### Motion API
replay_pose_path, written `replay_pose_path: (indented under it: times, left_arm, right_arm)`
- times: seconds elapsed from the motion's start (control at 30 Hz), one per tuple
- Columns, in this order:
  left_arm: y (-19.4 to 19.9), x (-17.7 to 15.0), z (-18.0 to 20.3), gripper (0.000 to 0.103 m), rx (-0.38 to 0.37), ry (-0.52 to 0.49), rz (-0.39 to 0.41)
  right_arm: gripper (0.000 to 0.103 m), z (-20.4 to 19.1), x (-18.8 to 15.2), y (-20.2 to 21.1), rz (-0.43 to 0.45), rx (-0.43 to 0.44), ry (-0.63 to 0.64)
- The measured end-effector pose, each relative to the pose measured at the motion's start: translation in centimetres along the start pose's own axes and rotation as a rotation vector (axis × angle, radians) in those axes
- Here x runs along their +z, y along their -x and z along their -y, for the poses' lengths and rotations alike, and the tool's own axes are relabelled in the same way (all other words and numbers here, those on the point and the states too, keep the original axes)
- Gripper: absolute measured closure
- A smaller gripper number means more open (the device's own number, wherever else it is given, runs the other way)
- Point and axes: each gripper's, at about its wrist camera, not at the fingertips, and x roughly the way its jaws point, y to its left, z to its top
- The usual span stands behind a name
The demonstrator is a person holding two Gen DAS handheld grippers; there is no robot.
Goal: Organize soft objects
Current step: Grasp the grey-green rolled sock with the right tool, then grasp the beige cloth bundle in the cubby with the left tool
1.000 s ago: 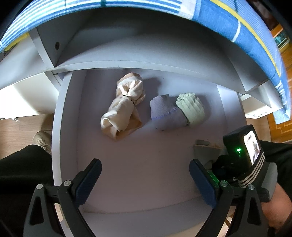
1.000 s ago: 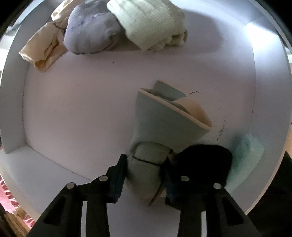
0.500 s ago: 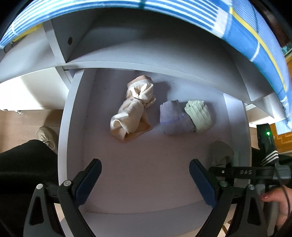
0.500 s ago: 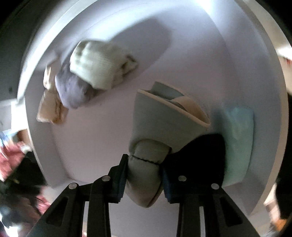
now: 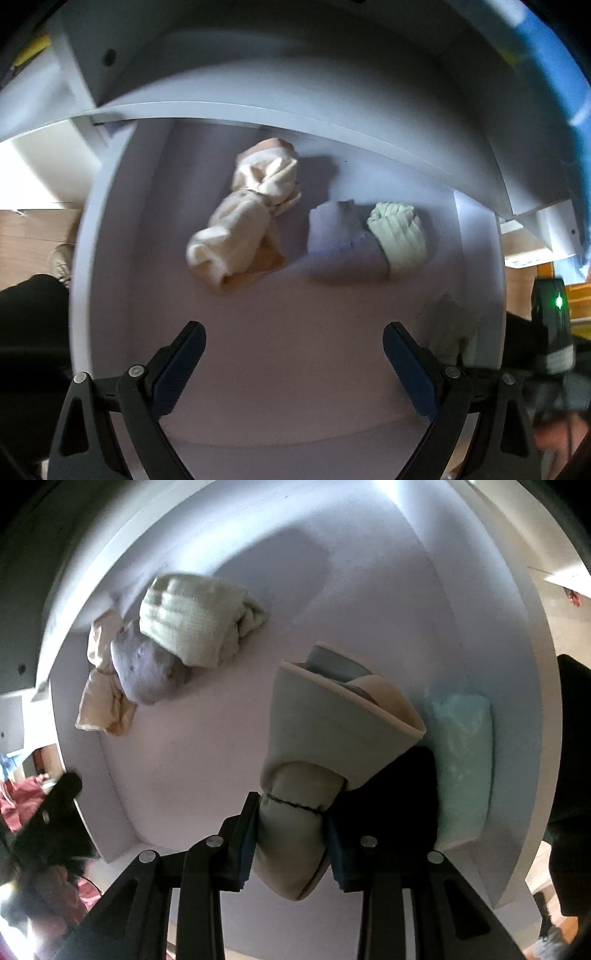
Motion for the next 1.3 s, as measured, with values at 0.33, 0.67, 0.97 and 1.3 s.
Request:
replay_pose_path:
  times: [0.33,0.67,0.97,1.3]
  left_arm:
    - [-2.5,3.9,2.2,0.006,0.259,-0.195,0.116]
    - [-6.3,6.9,0.4,0.038,0.219,-0.117,0.039]
    - [-6.9,6.0,0.3,0.065,0.230,-0.162,-0.031]
    - [-4.9,4.9,-0.3,0.068,0.194,-0.143,-0.052]
  right_arm:
    - [0.070,-1.1,-0.4,-1.4,-0.022,0.014,0.022]
    - [0.070,-0.3,-0.4,-1.5,-0.041,0.026,0.026]
    - [0.070,-0.5,0.3,-2.2,-0.046,0.023,0.026]
    - [0.070,-1.1,-0.6,-1.9,-0.029,0.008,0.029]
